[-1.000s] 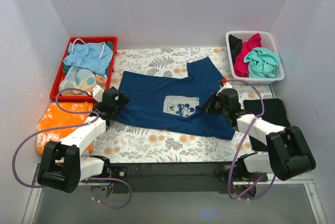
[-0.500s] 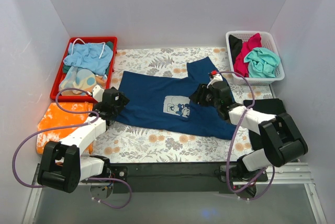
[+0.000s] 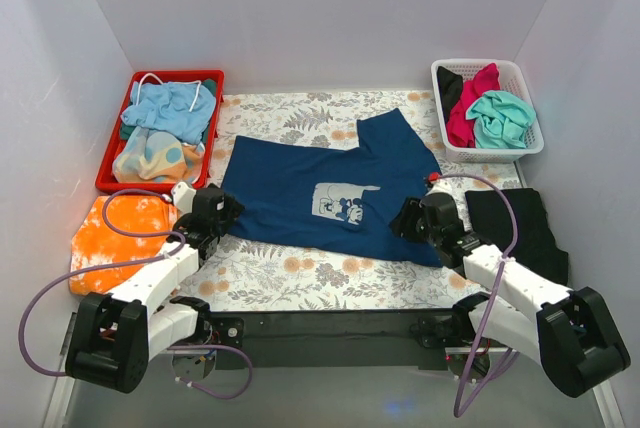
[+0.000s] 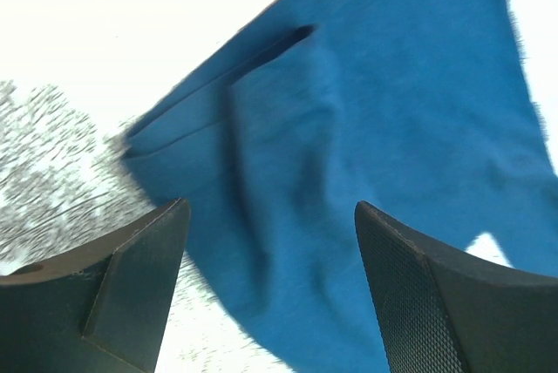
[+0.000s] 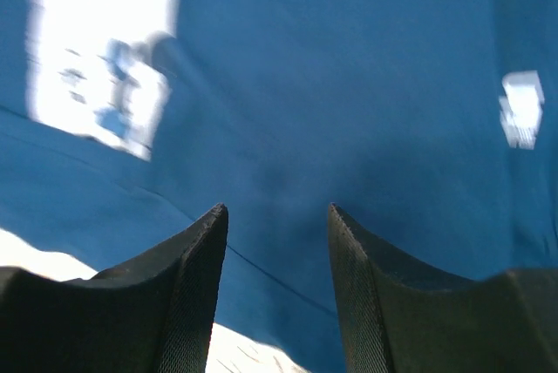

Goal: Fold and stack the t-shirts
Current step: Fold the flattened tshirt in 1/3 of the way

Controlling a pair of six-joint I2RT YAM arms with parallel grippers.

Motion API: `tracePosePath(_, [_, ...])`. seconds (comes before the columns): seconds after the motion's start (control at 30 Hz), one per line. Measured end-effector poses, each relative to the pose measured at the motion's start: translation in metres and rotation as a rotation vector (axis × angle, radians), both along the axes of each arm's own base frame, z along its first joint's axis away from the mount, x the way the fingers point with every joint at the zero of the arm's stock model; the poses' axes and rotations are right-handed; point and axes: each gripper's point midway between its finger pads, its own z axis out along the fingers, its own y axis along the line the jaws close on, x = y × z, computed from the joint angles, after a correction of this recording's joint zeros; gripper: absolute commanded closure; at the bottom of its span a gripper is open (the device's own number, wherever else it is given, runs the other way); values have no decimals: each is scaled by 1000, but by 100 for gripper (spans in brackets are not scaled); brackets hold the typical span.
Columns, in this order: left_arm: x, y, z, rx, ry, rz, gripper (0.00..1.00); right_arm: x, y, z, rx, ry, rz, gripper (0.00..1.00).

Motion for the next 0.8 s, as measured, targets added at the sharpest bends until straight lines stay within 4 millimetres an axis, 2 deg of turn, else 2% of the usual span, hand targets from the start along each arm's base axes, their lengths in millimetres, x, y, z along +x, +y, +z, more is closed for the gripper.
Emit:
tracePosePath(0.13, [-7, 2, -7, -5, 27, 11, 25, -25, -18, -33, -41, 133, -75, 46])
tracePosePath(0.37, [-11, 8, -1, 5, 14, 43, 25, -19, -26, -36, -43, 225, -233, 44])
tracePosePath(0.7, [-22, 19, -11, 32, 67, 100, 26, -10, -52, -45, -162, 374, -498, 45])
tracePosePath(0.8, [-22, 20, -12, 33, 70, 101, 26, -7, -61, -46, -215, 406, -572, 51])
